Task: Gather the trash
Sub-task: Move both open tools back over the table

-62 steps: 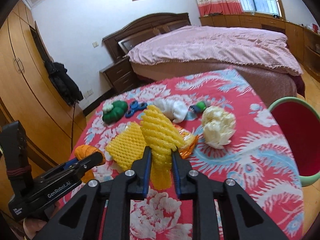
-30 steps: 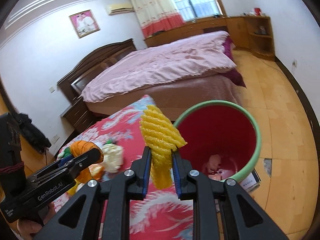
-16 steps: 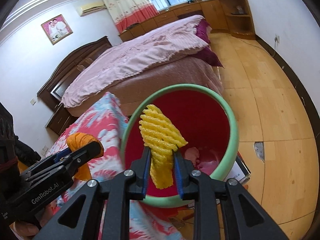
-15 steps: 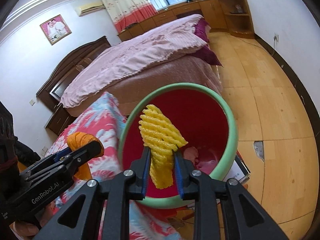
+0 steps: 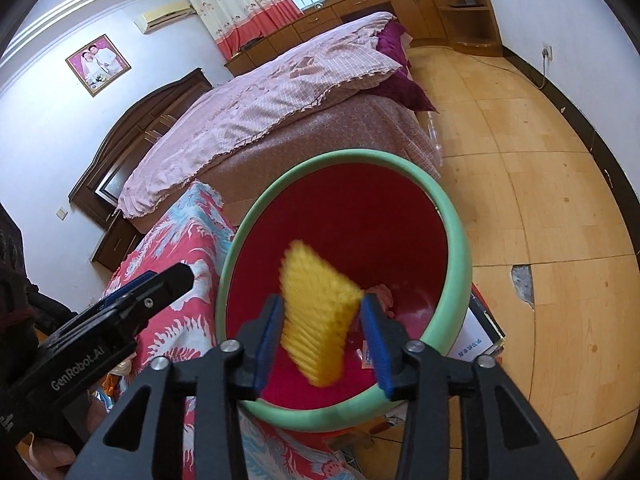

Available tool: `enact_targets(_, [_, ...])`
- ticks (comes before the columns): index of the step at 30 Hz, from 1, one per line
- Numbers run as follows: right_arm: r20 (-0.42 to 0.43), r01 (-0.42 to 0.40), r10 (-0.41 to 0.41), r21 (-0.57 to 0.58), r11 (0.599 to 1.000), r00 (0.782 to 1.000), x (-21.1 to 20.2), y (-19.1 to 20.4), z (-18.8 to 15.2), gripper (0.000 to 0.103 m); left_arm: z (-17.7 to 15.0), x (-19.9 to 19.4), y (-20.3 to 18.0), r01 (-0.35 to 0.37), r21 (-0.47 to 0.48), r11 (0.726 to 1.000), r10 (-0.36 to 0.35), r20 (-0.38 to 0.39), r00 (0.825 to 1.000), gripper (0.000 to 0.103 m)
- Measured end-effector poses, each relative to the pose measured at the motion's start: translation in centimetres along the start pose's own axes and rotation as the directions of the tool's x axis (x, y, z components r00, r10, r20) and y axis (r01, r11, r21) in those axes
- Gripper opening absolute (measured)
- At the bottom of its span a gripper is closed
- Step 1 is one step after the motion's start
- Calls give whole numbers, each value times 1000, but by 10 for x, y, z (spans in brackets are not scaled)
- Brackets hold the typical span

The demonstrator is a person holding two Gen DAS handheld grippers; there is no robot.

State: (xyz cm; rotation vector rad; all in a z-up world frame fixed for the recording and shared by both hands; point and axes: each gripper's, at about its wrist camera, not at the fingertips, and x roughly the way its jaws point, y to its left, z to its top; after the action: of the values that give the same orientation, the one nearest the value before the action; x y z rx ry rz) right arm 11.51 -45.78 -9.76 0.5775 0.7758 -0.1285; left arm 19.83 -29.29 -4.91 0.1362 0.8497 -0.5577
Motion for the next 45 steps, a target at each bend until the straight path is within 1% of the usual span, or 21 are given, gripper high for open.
enact_targets(4, [11,6,-6,6,1000,1000,-3,0,-1,55,-2,-7,3,-7,-14,1000,8,3,1000,58])
enact_targets(8, [13,1,-1,7,1000,1000,-8,3,-3,57,-4,-18,6,-9,-30,1000,9,7,1000,58])
enact_targets(14, [38,-10,10,-5,1000,999,-26,14,-7,62,-9,-41,11,-15,-45,999,16,25,1000,58])
enact_targets(19, [49,-21,22,-16,1000,999,-38,25,-13,64,-19,-63,20,-25,-83,996,28,36,999,58])
enact_targets(27, [55,-49,52,-49,998,997,-58,52,-28,68,-39,-101,46,-78,-140,987,86,52,995,58])
enact_targets(36, [35,-93,98,-111,989,995,-69,87,-50,70,-69,-140,88,-141,-236,962,159,62,985,58])
enact_targets(40, [18,-108,112,-136,985,994,-70,102,-59,70,-85,-149,110,-188,-301,935,209,39,977,58])
enact_targets(45, [-7,-118,119,-173,978,993,-67,123,-70,70,-104,-159,136,-215,-371,904,238,17,971,58])
